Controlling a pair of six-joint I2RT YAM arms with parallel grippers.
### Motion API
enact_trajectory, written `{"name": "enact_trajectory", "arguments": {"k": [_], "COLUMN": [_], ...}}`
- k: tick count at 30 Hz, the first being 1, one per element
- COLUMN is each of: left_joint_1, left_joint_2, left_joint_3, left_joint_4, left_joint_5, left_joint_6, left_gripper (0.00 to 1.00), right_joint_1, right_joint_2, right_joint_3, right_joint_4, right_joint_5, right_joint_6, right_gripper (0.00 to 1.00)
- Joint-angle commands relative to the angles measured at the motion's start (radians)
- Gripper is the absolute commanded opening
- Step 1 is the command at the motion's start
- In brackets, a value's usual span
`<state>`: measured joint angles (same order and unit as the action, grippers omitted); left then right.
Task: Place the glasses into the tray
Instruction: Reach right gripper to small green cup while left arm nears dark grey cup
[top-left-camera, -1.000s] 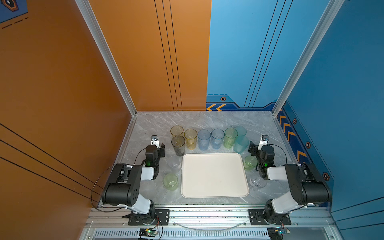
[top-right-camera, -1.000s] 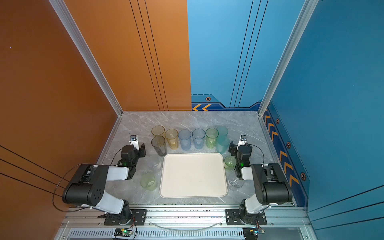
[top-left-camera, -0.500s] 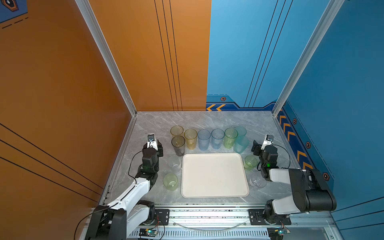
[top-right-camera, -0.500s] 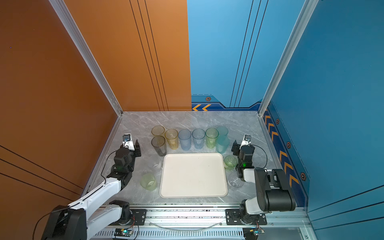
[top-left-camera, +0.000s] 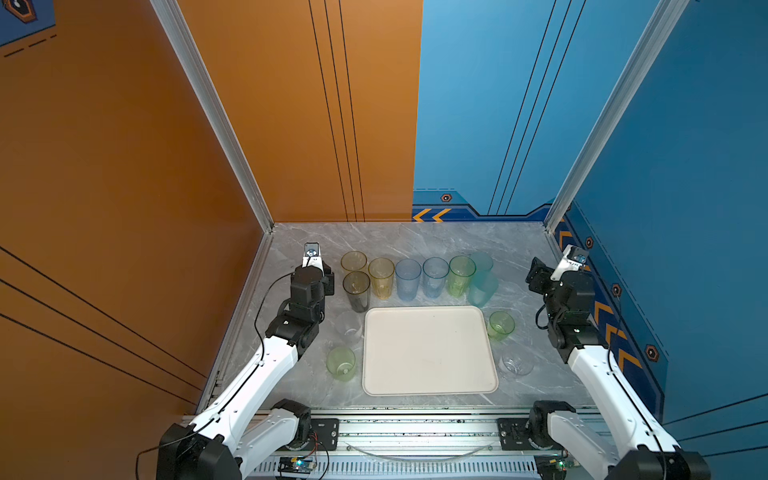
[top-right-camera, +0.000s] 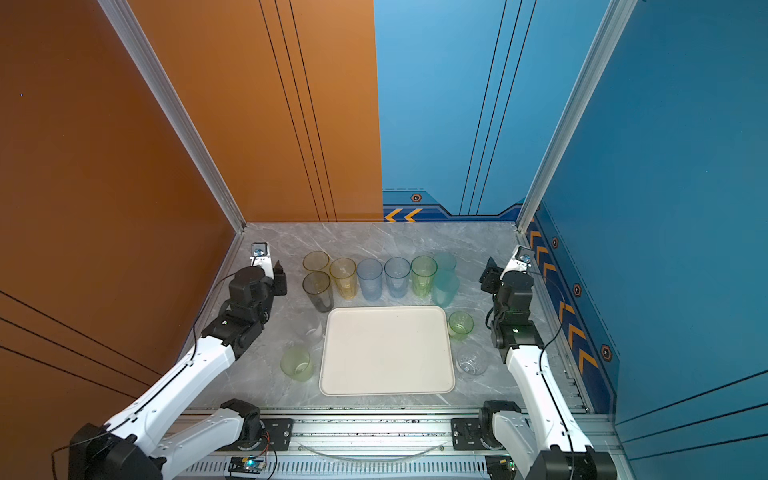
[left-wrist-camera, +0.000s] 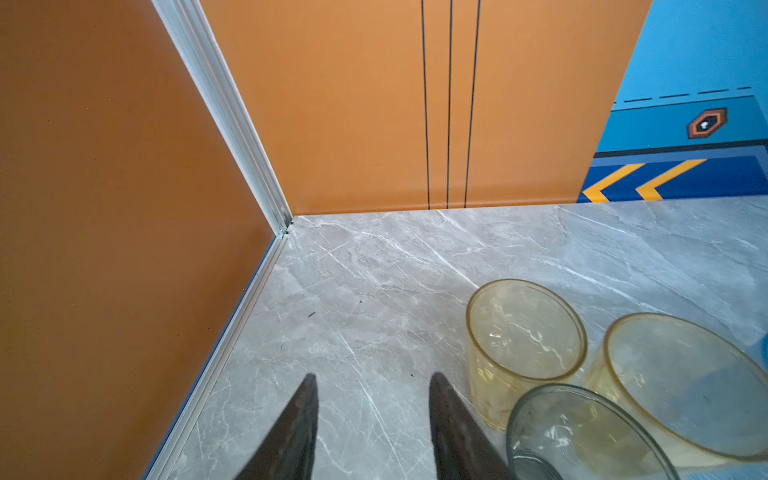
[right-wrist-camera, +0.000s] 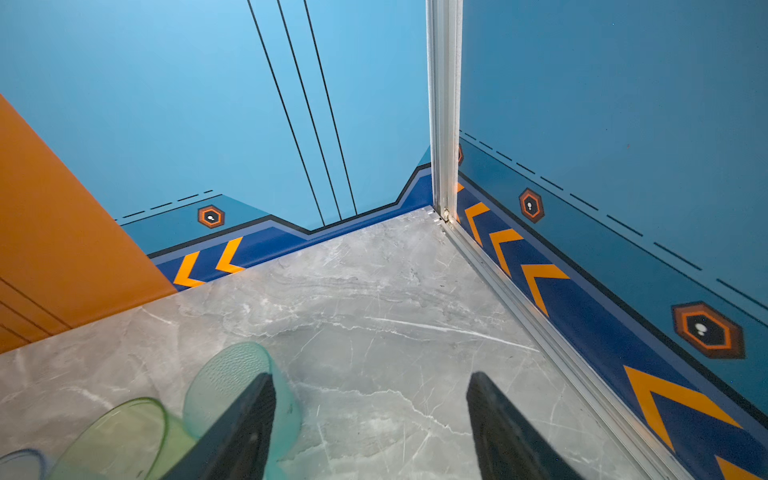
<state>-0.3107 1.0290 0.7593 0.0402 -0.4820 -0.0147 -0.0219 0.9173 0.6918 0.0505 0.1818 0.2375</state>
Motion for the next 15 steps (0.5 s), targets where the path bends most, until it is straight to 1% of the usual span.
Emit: {"name": "enact_trajectory", "arguments": {"k": [1, 3, 6, 8, 10, 14, 15], "left_joint_1": [-0.007, -0.007, -0.007, -0.005, -0.005, -0.005, -0.005], "left_joint_2": [0.021, 0.033, 0.053, 0.063, 0.073, 0.096, 0.101], "left_joint_3": [0.075, 0.110, 0.156, 0.177, 0.200, 0.231, 0.237], "left_joint_4": [-0.146, -0.186, -0.245, -0.275, -0.294, -0.316, -0.322], "left_joint_5": [0.049, 0.069, 0.104, 0.136, 0.167, 0.217, 0.222], "left_joint_6": [-0.052, -0.064, -0.081, -0.094, -0.106, -0.123, -0.125], "left_gripper": [0.44, 0.44, 0.45, 0.45, 0.45, 0.45, 0.45], "right_joint_1": [0.012, 0.012, 0.013, 0.015, 0.018, 0.020, 0.020], "right_joint_2": [-0.021, -0.005, 0.062, 0.122, 0.170, 0.264, 0.280], "right_joint_3": [0.068, 0.118, 0.209, 0.260, 0.284, 0.272, 0.264], "right_joint_4": [-0.402, -0.506, -0.654, -0.730, -0.772, -0.793, -0.793], "right_joint_5": [-0.052, -0.061, -0.084, -0.115, -0.138, -0.178, -0.187], "right_joint_6": [0.036, 0.041, 0.063, 0.071, 0.072, 0.083, 0.085], "right_gripper": [0.65, 0.59, 0.49, 0.48, 0.45, 0.32, 0.31]}}
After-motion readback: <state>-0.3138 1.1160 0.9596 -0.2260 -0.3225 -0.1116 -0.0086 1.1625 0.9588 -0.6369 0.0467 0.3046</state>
